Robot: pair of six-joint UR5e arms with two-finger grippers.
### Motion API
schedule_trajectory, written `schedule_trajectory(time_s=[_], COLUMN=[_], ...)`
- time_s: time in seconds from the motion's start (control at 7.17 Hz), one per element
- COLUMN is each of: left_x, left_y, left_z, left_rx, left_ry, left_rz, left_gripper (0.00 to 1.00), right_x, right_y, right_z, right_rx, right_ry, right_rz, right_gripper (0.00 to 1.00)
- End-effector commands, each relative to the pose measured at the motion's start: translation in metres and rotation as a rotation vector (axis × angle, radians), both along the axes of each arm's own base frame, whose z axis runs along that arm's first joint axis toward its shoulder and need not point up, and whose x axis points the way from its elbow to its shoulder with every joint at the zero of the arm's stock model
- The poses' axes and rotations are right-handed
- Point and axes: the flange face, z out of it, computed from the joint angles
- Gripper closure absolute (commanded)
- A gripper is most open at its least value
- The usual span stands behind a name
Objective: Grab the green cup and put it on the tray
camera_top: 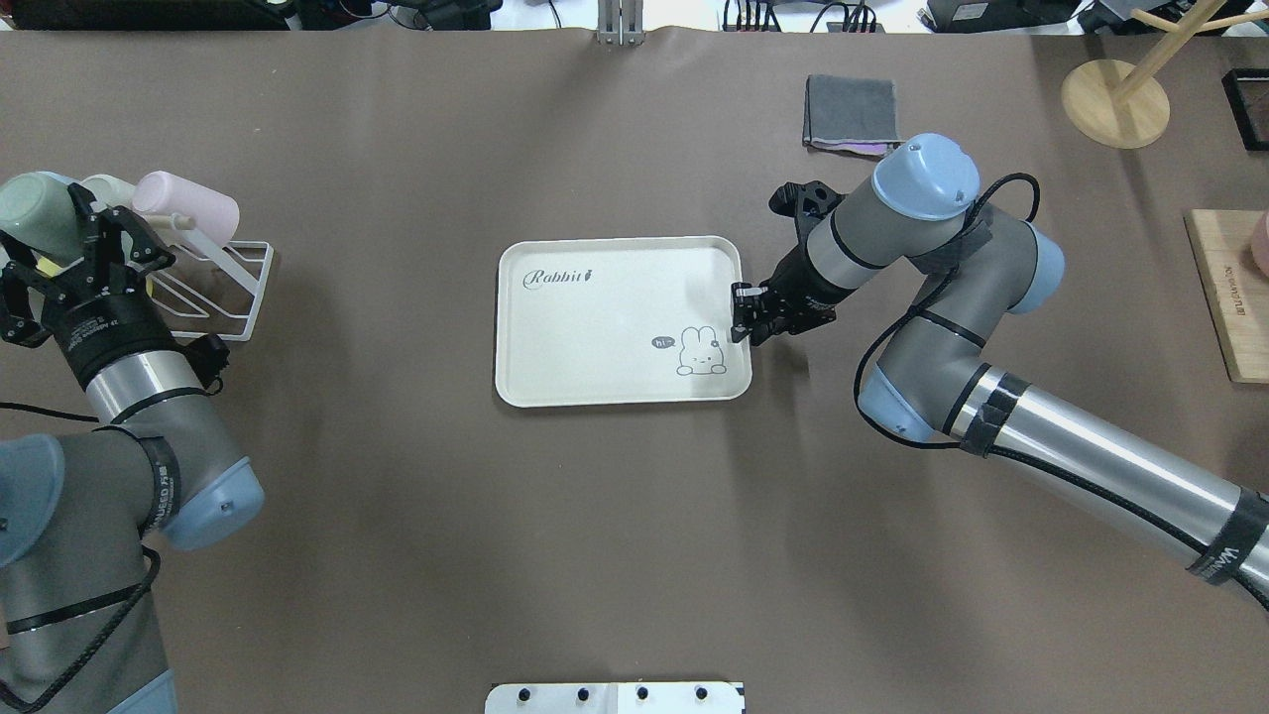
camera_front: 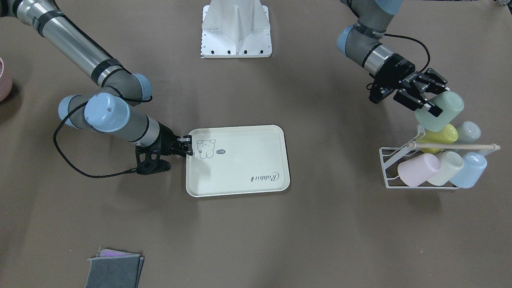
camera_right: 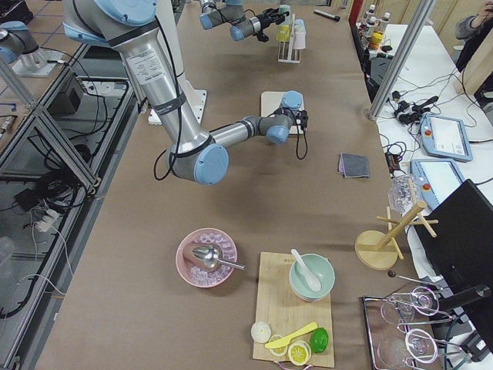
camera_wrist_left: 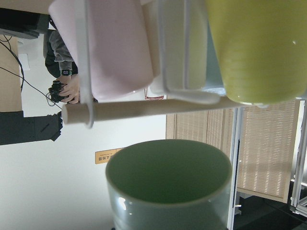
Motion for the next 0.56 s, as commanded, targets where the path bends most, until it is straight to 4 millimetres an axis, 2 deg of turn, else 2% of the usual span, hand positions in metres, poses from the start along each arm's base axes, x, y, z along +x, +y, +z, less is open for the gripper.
schedule_trajectory(time_s=[0.0, 0.14, 0.28, 0.42], left_x=[-0.022, -0.021, -0.017, -0.016], left_y=[0.011, 0.021, 0.028, 0.035], left_z=[-0.013, -0.019, -0.021, -0.039], left_rx=[0.054, 0.093, 0.135, 0.153], left_ry=[0.328, 0.504, 0.71, 0.888], left_rz=[-0.21, -0.311, -0.451, -0.538], left_gripper=[1.0, 1.0, 1.0, 1.0], right_x=[0.001, 0.008, 0.025, 0.045], right_y=[-0.001, -0.006, -0.02, -0.033], right_z=[-0.001, -0.004, -0.006, -0.009], right_rx=[-0.003, -0.003, -0.007, -0.008], right_ry=[0.0, -0.003, -0.008, -0.018], right_rz=[0.009, 0.021, 0.047, 0.069], right_gripper=[0.0, 0.0, 0.0, 0.0])
